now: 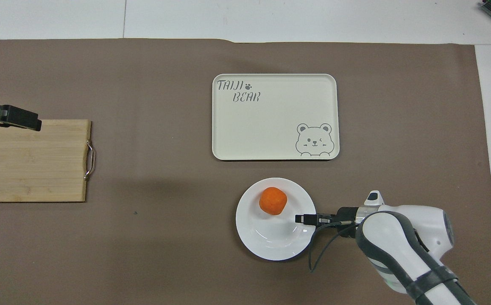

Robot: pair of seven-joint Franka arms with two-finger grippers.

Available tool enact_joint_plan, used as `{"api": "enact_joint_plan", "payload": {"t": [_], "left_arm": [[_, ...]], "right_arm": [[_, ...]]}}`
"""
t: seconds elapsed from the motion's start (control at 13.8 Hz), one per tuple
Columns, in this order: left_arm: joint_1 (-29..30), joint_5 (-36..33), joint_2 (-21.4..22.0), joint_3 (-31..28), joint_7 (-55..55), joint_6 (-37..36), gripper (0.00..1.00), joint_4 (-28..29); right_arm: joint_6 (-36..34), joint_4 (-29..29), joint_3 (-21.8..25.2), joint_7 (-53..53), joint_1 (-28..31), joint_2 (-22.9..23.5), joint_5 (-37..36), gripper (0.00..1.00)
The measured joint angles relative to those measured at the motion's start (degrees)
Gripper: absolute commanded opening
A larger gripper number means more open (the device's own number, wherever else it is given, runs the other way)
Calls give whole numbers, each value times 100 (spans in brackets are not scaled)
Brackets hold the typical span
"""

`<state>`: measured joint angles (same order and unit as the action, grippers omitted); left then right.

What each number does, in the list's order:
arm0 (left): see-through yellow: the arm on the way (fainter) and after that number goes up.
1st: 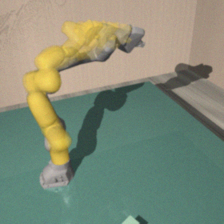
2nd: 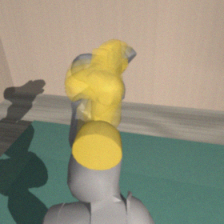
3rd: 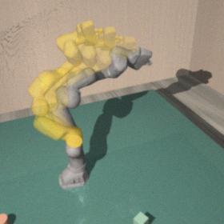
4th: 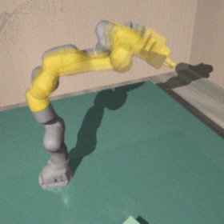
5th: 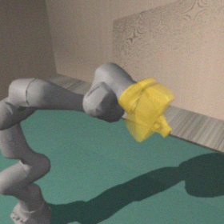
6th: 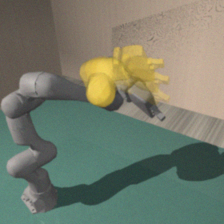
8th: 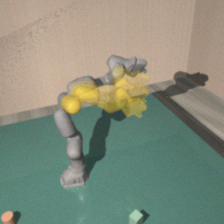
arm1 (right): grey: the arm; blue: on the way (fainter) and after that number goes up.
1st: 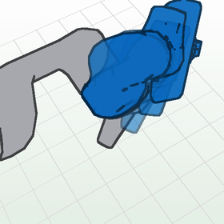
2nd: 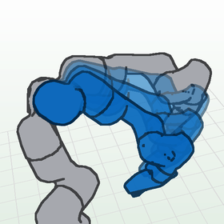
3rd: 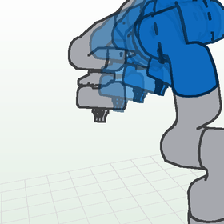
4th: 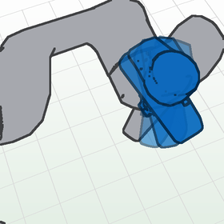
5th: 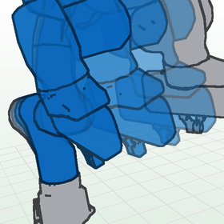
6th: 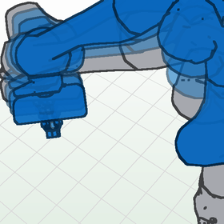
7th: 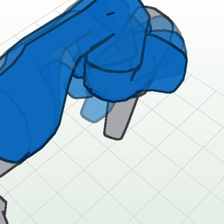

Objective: Place orange and plate with both arms
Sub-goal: 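Close the right gripper on the plate rim, then slide the plate with the right gripper onto the bear tray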

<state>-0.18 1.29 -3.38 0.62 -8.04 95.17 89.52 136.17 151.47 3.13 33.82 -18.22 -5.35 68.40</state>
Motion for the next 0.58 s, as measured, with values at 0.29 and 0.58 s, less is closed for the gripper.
{"api": "enact_joint_plan", "payload": {"t": [0.29, 0.58], "left_arm": [[0, 0, 0, -1, 0, -8, 100, 0], [0, 0, 0, -1, 0, -10, 100, 0]], "right_arm": [[6, -29, 1, 381, 8, -5, 10, 0], [6, -121, 0, 691, 7, 43, 632, 0]]}}
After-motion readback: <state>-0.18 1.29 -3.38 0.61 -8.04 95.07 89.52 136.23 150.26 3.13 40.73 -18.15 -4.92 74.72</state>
